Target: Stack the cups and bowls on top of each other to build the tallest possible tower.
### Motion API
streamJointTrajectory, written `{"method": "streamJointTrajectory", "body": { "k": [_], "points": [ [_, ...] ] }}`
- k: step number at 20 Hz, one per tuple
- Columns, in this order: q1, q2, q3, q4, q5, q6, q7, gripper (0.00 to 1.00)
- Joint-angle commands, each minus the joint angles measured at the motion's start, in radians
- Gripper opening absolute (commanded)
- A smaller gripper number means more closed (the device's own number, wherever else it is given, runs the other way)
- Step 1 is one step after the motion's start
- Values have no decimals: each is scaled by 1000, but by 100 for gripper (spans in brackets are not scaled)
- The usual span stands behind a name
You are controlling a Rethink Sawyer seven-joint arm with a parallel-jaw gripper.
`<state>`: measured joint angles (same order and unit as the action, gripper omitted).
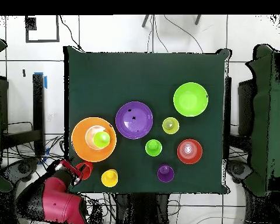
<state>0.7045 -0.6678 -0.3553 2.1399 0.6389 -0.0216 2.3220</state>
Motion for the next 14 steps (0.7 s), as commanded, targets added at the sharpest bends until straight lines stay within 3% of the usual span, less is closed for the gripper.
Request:
{"method": "streamJointTrajectory", "body": {
  "k": [1,14],
  "points": [
    [-12,58,147,43,-47,9,154,100],
    [22,149,141,3,-5,-55,191,100]
  ]
}}
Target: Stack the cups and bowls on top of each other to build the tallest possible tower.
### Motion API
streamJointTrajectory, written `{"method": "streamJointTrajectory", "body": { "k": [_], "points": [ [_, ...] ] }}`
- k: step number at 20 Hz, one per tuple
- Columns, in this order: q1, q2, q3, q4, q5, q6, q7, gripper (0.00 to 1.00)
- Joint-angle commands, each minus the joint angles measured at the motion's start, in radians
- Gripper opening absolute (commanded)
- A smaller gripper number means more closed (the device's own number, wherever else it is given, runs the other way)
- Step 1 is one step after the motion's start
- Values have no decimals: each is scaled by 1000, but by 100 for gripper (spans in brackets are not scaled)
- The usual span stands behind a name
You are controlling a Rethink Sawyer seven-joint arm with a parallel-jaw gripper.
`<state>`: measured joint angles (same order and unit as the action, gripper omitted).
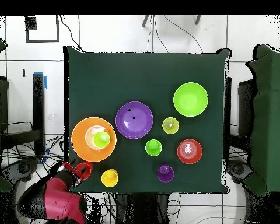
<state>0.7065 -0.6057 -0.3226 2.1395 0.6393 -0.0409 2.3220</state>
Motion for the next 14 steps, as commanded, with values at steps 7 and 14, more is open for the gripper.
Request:
{"method": "streamJointTrajectory", "body": {
  "k": [7,14],
  "points": [
    [27,138,127,-5,6,-98,222,100],
    [55,164,123,-30,49,-96,233,100]
  ]
}}
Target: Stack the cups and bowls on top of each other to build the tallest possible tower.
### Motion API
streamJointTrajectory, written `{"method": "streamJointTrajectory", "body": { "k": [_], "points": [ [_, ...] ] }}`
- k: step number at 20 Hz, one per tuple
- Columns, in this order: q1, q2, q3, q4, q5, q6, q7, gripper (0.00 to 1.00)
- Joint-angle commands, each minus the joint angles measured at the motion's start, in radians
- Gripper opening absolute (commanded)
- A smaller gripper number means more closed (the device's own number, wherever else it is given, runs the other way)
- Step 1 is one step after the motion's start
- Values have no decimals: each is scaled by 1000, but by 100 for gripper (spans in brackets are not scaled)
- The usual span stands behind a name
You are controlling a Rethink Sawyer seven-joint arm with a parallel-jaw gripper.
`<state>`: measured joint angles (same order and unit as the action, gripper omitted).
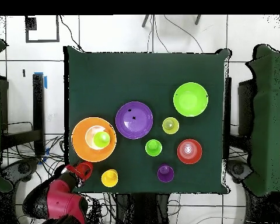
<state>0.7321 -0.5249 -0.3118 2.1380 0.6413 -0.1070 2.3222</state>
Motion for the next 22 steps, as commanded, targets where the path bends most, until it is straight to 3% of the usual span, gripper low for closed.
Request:
{"method": "streamJointTrajectory", "body": {
  "k": [1,17,22],
  "points": [
    [35,85,109,-32,55,-26,232,100],
    [105,90,82,-52,131,20,227,100],
    [84,109,99,-63,125,-15,215,100]
  ]
}}
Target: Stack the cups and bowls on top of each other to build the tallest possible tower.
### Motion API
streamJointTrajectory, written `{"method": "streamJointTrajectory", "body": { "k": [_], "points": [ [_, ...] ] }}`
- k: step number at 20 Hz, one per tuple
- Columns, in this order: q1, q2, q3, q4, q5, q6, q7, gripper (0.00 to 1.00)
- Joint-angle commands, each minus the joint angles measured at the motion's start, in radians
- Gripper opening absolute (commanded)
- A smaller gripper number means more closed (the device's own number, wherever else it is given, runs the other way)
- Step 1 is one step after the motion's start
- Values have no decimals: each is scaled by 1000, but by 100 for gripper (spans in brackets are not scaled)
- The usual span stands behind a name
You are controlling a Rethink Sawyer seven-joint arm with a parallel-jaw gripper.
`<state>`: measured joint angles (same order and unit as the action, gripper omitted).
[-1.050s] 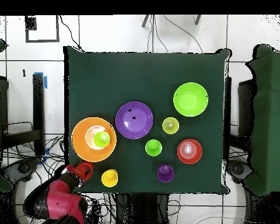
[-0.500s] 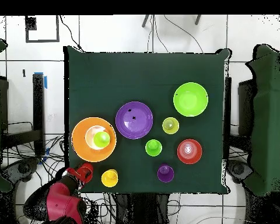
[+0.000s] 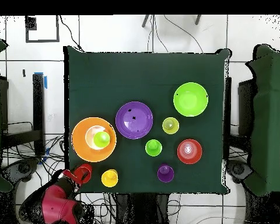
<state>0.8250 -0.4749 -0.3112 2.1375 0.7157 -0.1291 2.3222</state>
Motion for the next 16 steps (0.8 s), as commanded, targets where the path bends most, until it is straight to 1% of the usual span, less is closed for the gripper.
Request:
{"method": "streamJointTrajectory", "body": {
  "k": [1,6,7,11,14,16],
  "points": [
    [-9,64,98,-68,53,6,214,100],
    [-16,66,92,-72,46,6,207,100],
    [-18,67,92,-72,46,2,210,0],
    [-2,78,76,-78,57,7,205,0],
    [-23,79,84,-82,42,-1,199,0],
    [-31,73,75,-81,36,9,189,0]
  ]
}}
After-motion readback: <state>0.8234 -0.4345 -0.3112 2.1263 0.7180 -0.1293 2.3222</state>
